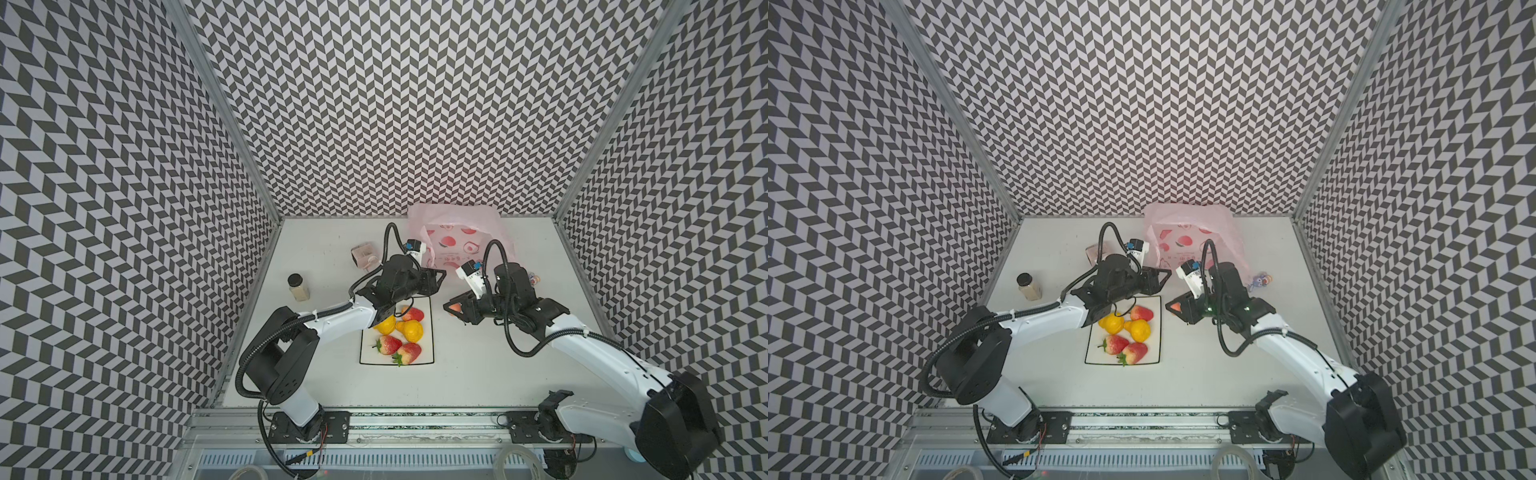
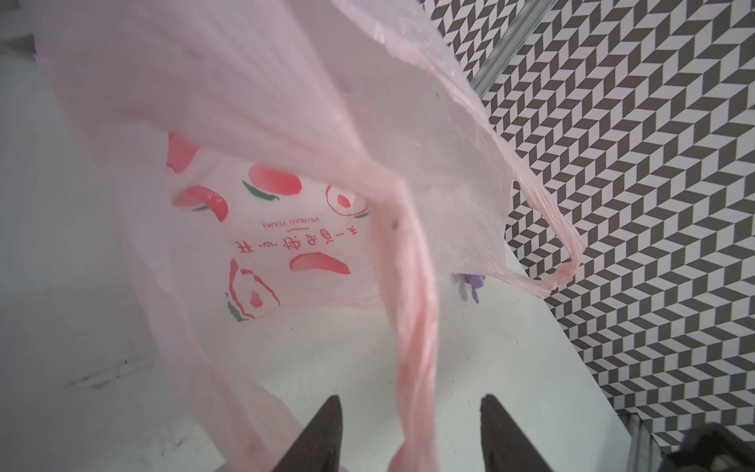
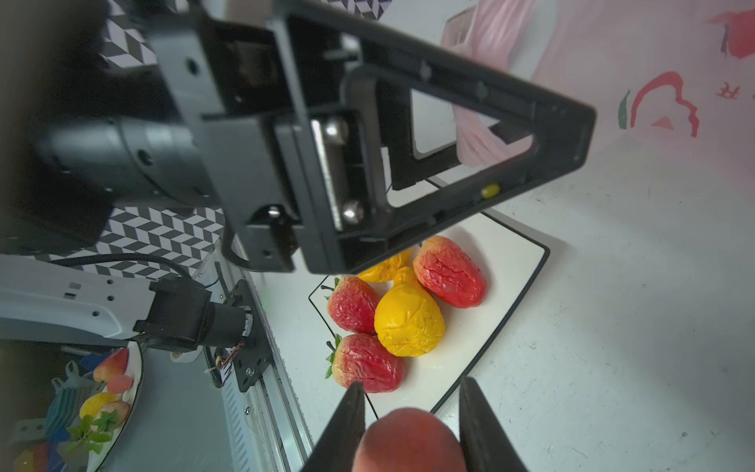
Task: Take the fake fruits out of the plastic bag
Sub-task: 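Lower the peach onto the mat, open right gripper while left arm draws back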
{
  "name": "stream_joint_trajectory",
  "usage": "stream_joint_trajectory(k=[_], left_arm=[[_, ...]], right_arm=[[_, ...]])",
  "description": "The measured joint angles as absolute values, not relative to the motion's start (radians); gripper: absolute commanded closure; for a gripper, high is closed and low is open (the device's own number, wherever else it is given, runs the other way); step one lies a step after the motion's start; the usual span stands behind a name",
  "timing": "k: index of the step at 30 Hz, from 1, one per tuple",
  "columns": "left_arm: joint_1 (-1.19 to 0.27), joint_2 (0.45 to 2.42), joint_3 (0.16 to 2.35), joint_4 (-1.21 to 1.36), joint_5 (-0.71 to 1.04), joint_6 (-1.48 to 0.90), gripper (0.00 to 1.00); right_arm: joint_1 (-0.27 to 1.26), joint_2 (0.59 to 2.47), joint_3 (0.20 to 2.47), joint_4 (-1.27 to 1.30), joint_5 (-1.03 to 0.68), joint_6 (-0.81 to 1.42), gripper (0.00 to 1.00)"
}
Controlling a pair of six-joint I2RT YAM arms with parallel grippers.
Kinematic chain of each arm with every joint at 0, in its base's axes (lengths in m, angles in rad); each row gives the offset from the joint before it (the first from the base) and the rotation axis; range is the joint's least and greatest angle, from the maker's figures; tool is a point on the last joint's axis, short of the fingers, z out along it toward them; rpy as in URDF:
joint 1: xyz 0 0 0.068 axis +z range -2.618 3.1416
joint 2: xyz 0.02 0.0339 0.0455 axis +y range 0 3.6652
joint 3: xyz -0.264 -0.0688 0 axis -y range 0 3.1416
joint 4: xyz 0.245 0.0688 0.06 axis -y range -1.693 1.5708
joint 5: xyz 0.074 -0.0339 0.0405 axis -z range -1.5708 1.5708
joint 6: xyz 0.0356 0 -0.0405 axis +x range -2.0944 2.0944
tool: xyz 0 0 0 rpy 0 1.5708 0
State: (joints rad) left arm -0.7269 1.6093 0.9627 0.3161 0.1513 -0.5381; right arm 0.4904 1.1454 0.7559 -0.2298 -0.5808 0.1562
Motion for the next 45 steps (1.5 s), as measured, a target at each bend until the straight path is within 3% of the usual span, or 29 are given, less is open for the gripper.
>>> stream_joint_trajectory(k=[3,4,16,23,29,36,40,45], left_arm=[[-0.737,1.552,0.937,0.321,0.145,-0.517,0.12],[-0.74,1.529,0.925,0.322,0.143,-0.506,0.01],[-0.765,1.14,0.688,0.325,0.134,-0.391,0.0],[-0.765,0.847,0.558,0.287,-0.022,-0.363,0.01],[-0.738,0.694,0.537,0.213,-0.31,-0.416,0.05],[-0.592,0.699,0.565,-0.04,-0.567,-0.595,0.05],[-0.518,0.704,0.565,-0.133,-0.591,-0.669,0.05],[-0.483,0.707,0.565,-0.163,-0.59,-0.706,0.05]], right_arm=[[0.5,1.082,0.725,-0.19,-0.574,0.146,0.85],[0.503,1.069,0.719,-0.178,-0.573,0.139,0.85],[0.59,0.953,0.635,-0.111,-0.56,0.019,0.85],[0.653,0.966,0.622,-0.084,-0.505,-0.037,0.85],[0.845,1.126,0.651,-0.035,-0.393,-0.11,0.85],[1.008,1.456,0.815,0.058,-0.213,-0.138,0.85],[1.025,1.581,0.877,0.112,-0.128,-0.14,0.75],[1.026,1.638,0.878,0.121,-0.078,-0.156,0.55]])
